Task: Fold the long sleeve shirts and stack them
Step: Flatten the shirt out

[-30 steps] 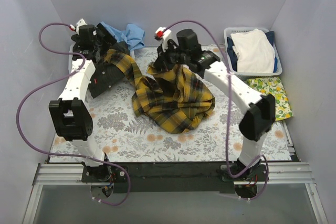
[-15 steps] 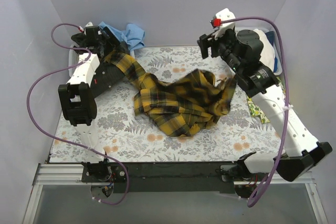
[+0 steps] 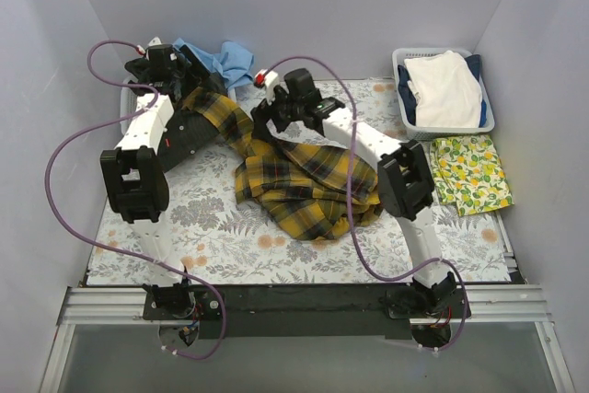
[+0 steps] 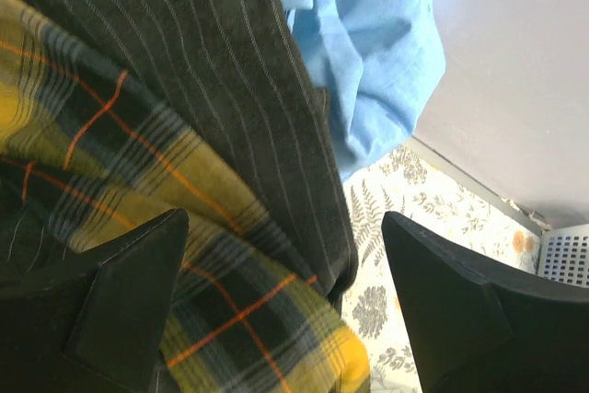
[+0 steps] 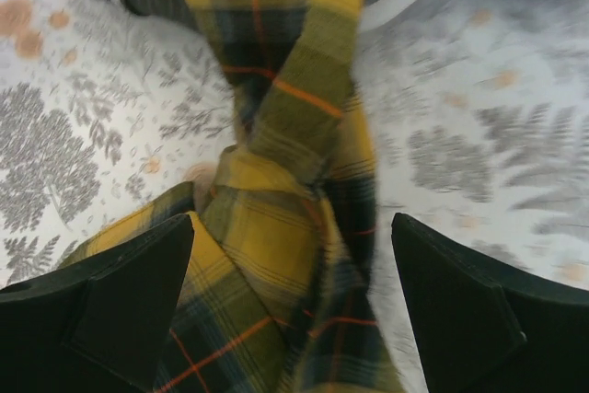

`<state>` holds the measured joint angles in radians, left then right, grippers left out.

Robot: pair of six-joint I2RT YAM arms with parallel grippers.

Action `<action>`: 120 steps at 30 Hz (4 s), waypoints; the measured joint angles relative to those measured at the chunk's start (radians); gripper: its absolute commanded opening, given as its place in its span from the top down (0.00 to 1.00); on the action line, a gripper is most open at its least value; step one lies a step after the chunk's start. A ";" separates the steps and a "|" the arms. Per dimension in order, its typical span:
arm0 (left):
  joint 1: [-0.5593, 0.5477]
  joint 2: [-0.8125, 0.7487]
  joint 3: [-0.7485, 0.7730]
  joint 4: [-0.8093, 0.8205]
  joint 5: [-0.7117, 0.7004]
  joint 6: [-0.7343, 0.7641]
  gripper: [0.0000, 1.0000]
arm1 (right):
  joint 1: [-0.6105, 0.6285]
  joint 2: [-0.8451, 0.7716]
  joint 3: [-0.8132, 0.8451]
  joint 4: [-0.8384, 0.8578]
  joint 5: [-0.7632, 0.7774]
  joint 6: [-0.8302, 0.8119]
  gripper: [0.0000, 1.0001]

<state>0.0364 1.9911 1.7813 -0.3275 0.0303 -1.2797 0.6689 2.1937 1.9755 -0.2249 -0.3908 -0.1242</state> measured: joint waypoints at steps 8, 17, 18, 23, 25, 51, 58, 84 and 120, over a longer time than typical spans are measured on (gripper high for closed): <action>0.001 -0.055 -0.057 -0.002 0.009 -0.004 0.13 | 0.061 0.182 0.092 0.093 -0.110 0.093 0.28; 0.002 -0.056 -0.058 0.006 0.015 -0.004 0.13 | 0.071 0.193 0.103 0.146 -0.076 0.151 0.99; 0.002 -0.056 -0.056 0.005 0.015 -0.004 0.13 | 0.073 0.169 0.071 0.143 -0.056 0.149 0.99; 0.011 -0.056 -0.030 0.006 0.006 0.000 0.13 | 0.079 -0.012 -0.045 0.113 0.048 0.117 0.99; 0.019 -0.056 -0.016 0.006 0.000 0.000 0.12 | 0.080 -0.112 -0.068 0.115 0.092 0.093 0.99; 0.060 -0.097 -0.262 0.027 0.098 0.096 0.12 | 0.075 -1.077 -0.732 0.418 0.822 -0.093 0.99; 0.060 -0.222 -0.396 0.055 0.116 0.129 0.28 | 0.071 -1.055 -0.751 0.386 0.858 -0.062 0.99; -0.032 -0.159 -0.395 0.088 0.087 0.351 0.95 | 0.064 -0.844 -0.760 0.293 0.754 0.077 0.99; 0.074 0.280 0.479 0.121 -0.312 -0.031 1.00 | 0.058 -0.718 -0.604 0.159 0.710 0.096 0.99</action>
<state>0.1104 2.2711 2.2604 -0.2066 -0.2817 -1.3109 0.7265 1.4757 1.3716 -0.0658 0.3191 -0.0280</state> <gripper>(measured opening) 0.053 0.031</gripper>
